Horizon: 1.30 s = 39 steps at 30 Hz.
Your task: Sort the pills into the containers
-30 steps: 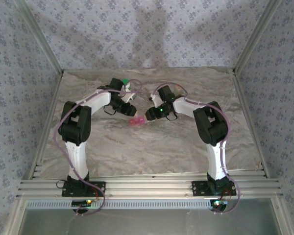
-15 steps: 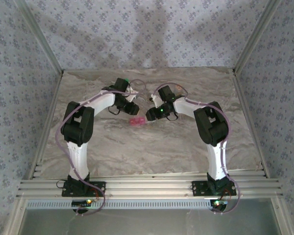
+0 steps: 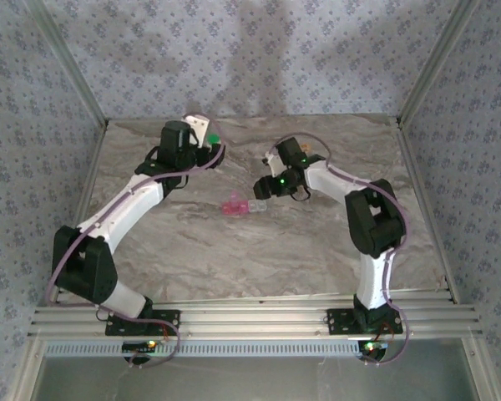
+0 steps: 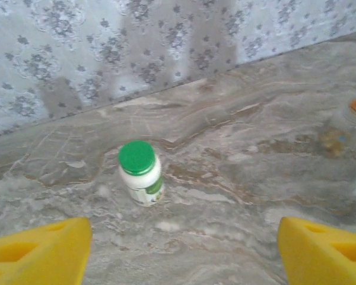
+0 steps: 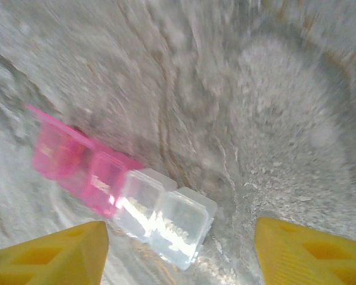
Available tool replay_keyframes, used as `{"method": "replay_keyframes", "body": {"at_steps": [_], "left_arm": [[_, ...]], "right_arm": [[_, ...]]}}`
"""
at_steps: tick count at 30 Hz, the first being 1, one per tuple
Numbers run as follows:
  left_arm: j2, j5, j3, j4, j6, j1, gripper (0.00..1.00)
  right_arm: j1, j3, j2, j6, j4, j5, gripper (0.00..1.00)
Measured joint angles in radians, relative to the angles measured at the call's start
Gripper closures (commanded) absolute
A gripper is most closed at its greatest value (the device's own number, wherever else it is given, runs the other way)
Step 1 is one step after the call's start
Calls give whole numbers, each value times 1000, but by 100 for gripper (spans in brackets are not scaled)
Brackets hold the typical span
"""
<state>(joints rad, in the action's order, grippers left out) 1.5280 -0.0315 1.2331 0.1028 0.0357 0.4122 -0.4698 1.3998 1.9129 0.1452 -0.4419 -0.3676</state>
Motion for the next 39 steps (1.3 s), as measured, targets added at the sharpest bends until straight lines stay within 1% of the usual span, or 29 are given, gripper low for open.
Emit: {"method": "replay_keyframes", "body": {"at_steps": [4,6,10,14,17,19,24,29,33,34,39], "left_arm": [[126,-42,41,2,13,-11,1],[196,-61,69,10,17,-14,1],[329,-107,157,34,21,-18,1],[438,-141,266,43,38,-21,1],[515,-157,359,58,46,-27,1],[555,-160,409,69,45,-32,1],[638,-153,514,112,44,-47,24],[670,-122,541,141,31,-59,46],[684,-109,575,171,23,-59,59],[686,-108,581,173,21,-59,61],[684,-128,587,174,6,-45,63]], "right_arm": [[-10,-8,-149,1,9,55,0],[-19,-42,-238,1,32,93,0],[-44,-182,-440,-1,71,187,0],[-52,-394,-610,-7,127,263,0],[-51,-528,-678,-22,181,296,0],[-50,-583,-693,-31,206,307,0],[-49,-612,-693,-39,253,313,0],[-49,-618,-693,-39,309,312,0],[-50,-627,-693,-40,320,312,0],[-51,-627,-693,-40,319,313,0],[-63,-630,-698,-41,320,325,0]]}}
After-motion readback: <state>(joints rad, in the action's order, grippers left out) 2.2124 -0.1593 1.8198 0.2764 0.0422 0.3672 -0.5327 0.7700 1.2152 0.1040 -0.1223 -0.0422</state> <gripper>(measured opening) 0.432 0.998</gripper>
